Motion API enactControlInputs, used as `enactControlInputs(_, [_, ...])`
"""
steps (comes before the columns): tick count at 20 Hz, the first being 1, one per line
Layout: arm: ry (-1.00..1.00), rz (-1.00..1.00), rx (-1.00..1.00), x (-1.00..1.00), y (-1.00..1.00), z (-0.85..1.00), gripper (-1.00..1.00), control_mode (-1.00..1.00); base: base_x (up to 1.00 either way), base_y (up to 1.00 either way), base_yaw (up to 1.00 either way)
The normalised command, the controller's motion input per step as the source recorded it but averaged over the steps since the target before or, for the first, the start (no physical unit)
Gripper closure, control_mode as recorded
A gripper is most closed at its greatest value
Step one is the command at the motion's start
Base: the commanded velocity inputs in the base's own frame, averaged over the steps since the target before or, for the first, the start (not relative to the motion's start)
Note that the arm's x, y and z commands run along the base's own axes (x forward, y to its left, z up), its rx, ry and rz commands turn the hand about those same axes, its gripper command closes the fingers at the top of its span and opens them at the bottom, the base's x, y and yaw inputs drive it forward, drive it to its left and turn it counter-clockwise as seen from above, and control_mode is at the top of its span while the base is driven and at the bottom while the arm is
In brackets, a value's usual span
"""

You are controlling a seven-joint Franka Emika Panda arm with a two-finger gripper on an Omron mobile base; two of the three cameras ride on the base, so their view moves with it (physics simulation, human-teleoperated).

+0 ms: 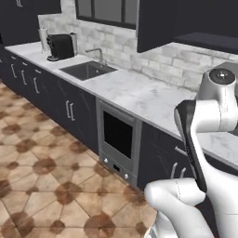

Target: Move the ketchup and condiment bottle from the cabinet to the dining counter.

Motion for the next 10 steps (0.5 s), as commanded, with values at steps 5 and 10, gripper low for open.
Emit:
enactControlInputs(5, [0.00, 0.00, 0.00, 0.00, 0.00, 0.00, -1.00, 1.00, 0.59, -0.01, -0.20])
enactControlInputs(10, [0.00, 0.00, 0.00, 0.00, 0.00, 0.00, -1.00, 1.00, 0.43, 0.00, -0.41])
